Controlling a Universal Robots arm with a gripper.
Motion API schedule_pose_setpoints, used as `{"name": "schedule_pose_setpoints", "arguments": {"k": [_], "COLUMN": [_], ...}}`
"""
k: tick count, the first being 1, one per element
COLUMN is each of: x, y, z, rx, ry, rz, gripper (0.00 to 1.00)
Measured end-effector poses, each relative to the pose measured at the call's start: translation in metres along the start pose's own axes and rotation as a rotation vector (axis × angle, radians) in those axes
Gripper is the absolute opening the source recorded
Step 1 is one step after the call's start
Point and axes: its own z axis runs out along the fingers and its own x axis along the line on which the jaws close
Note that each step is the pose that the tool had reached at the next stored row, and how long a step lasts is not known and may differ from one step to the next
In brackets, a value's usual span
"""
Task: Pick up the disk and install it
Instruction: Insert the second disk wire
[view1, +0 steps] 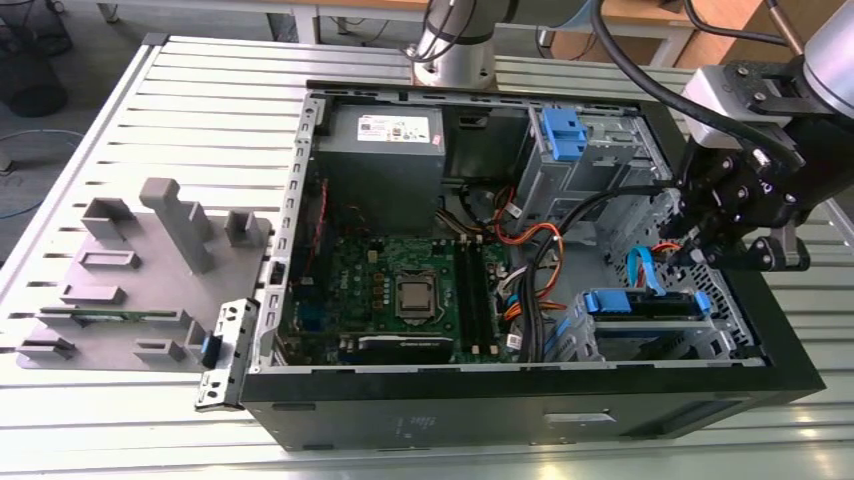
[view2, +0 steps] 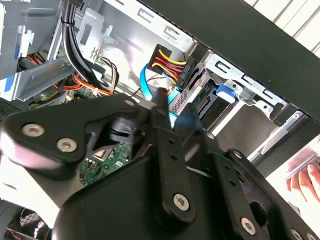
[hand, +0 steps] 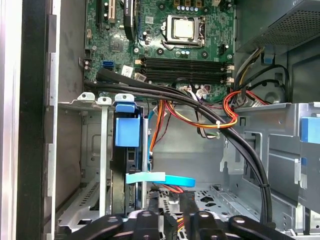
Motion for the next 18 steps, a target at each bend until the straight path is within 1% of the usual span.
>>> {"name": "schedule_pose_setpoints", "arguments": {"k": [1,3,5,14,18], "x": [0.0,0.0,-0.0001,-0.0002,0.0], "y": [0.0,-0.0002,-0.0023,-0.0197,-0.0247], "z": [0.0,0.0001,0.0006,0.0028,0.0048], "rx": [0.0,0.0,0.0,0.0,-0.0001], "ry": [0.0,0.0001,-0.0001,0.0002,0.0002], "rz": [0.0,0.0,0.0,0.0,0.0], "gripper": [0.36,0.36,0.36,0.36,0.36]}}
